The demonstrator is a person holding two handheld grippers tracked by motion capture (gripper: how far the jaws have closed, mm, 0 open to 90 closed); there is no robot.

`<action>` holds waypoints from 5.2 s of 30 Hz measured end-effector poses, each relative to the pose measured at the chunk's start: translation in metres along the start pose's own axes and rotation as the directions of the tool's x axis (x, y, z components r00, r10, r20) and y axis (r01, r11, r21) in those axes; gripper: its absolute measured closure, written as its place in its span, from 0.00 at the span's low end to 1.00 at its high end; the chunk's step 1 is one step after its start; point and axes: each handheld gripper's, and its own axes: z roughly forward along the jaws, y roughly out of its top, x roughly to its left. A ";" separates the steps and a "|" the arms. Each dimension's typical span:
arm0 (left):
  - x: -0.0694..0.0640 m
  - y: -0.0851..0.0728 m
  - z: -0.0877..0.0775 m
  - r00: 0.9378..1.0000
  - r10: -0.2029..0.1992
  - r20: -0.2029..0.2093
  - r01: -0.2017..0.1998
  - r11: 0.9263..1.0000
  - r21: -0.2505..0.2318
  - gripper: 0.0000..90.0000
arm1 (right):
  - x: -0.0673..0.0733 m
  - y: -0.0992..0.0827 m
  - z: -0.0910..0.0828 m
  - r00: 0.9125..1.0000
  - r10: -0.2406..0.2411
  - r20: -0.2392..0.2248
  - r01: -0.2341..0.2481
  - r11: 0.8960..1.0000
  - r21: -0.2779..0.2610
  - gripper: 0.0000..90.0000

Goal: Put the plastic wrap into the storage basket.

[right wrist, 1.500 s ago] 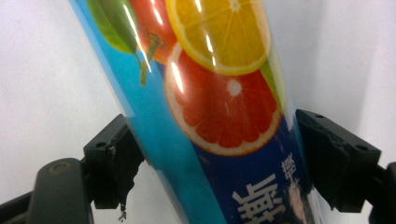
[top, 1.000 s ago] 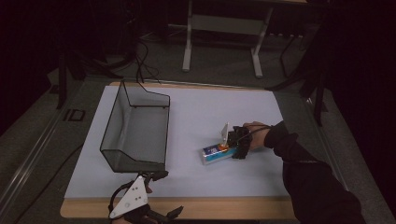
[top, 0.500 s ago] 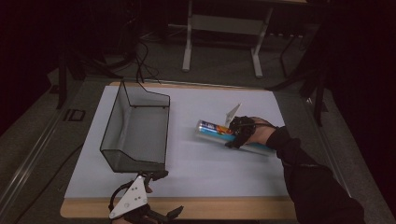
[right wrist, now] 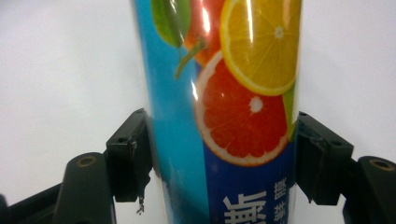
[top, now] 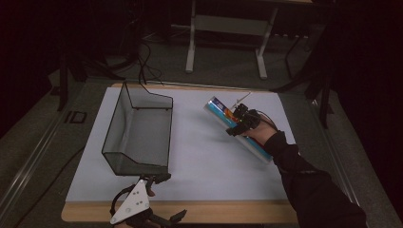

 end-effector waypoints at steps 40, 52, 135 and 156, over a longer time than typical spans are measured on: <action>0.001 -0.005 0.003 1.000 0.001 0.007 -0.001 1.000 0.011 0.00 | -0.008 0.008 0.069 1.000 0.017 0.006 -0.018 0.983 0.180 0.13; 0.000 -0.004 0.003 1.000 -0.001 0.010 0.001 1.000 0.012 0.00 | -0.015 -0.001 0.050 1.000 0.024 0.003 -0.024 0.977 0.214 0.13; -0.001 -0.013 0.008 1.000 0.013 0.006 -0.013 1.000 -0.022 0.00 | 0.064 0.128 -0.064 0.990 0.138 0.024 -0.125 0.949 -0.291 0.35; -0.004 -0.013 0.005 0.998 0.017 -0.055 -0.020 0.999 -0.043 0.00 | 0.128 0.185 -0.055 0.953 0.239 -0.187 -0.300 0.832 -0.466 0.35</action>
